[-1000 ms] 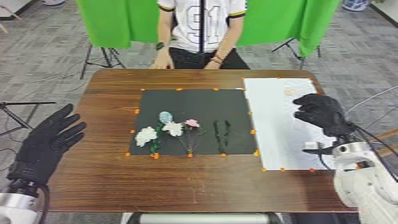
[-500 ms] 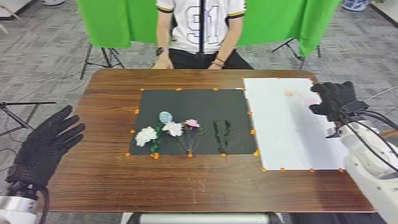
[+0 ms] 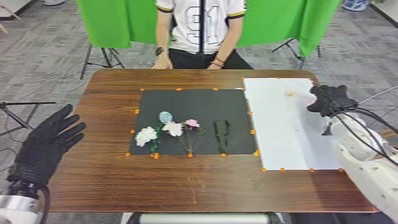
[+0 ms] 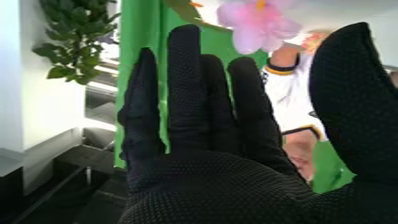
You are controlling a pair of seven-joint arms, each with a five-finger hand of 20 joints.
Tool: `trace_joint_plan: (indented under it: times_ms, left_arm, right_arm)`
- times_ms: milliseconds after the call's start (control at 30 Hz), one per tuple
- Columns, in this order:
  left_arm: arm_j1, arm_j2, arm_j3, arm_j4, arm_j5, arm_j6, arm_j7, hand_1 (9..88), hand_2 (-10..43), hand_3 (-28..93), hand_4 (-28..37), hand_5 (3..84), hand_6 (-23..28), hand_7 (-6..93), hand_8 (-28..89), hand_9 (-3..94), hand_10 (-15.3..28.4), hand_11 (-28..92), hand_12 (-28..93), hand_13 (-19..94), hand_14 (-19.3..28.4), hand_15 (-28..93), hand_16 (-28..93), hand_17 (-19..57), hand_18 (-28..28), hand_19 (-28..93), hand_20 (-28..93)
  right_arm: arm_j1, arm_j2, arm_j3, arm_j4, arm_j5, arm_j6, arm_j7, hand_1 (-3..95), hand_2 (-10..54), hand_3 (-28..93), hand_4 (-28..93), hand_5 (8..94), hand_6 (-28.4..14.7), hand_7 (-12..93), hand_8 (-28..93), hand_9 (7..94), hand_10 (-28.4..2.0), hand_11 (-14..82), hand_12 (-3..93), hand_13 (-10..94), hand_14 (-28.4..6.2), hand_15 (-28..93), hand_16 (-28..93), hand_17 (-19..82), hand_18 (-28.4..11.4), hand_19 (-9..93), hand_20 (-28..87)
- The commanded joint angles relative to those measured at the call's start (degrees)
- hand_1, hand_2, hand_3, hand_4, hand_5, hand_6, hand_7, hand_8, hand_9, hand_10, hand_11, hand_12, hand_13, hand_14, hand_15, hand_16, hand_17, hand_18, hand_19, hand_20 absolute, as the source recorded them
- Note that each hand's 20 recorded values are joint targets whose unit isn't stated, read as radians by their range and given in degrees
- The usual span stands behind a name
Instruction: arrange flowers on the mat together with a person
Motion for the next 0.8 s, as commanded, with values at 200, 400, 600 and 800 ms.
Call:
trace_joint_plan:
  times_ms: [200, 400, 600, 800]
  left_arm:
    - [0.2, -0.34, 0.33, 0.1, 0.09, 0.48, -0.14, 26.1, -2.9, 70, -25.2, 30.8, 2.6, 14.1, -7, 26.7, 10.9, 13, 19, 22, 14.4, 21, 4, -8.4, 22.0, 43, 9]
    - [-0.1, -0.2, 0.49, 0.33, 0.14, 0.34, -0.46, 26.1, -2.9, 70, -25.1, 30.9, 2.7, 14.1, -7, 26.7, 11.0, 14, 20, 22, 14.5, 21, 4, -8.4, 22.0, 43, 10]
    - [-0.1, -0.36, 0.61, 0.35, 0.12, 0.08, -0.68, 26.0, -2.8, 70, -25.2, 30.9, 2.7, 14.1, -7, 26.8, 11.0, 13, 20, 22, 14.4, 21, 4, -8.4, 22.0, 43, 10]
    - [0.1, -0.16, -0.06, 0.22, 0.01, -0.23, -1.12, 25.9, -2.8, 70, -25.2, 30.9, 2.7, 14.1, -7, 26.8, 11.0, 14, 20, 22, 14.5, 21, 4, -8.4, 22.0, 43, 10]
  right_arm:
    - [3.9, -1.4, -3.1, 4.2, -2.2, 0.4, 1.8, 35.2, -9.5, 84, -28, 47.0, 2.2, 37, -17, 57.0, -7.9, 33.9, 25.2, 56, -5.3, 49, 23, 19, -16.5, 60, 40]
    - [5.5, -2.0, -6.5, 7.2, -2.6, 7.9, 0.7, 42.1, -8.1, 77, -28, 52.5, 4.1, 48, -3, 69.7, -5.7, 24.4, 38.6, 64, -4.0, 49, 27, 22, -15.7, 60, 41]
    - [2.7, -2.3, -5.1, 3.7, -3.5, 8.9, -0.3, 49.2, -7.3, 75, -28, 65.9, 5.1, 51, -2, 83.7, -4.9, 20.0, 47.6, 71, -3.6, 50, 36, 25, -14.9, 62, 42]
    - [-2.1, -1.5, -4.1, -7.2, -2.6, 11.5, -4.9, 49.3, -8.6, 78, -28, 66.7, 4.5, 52, -4, 84.3, -5.1, 19.8, 48.8, 71, -3.8, 50, 38, 25, -15.0, 62, 43]
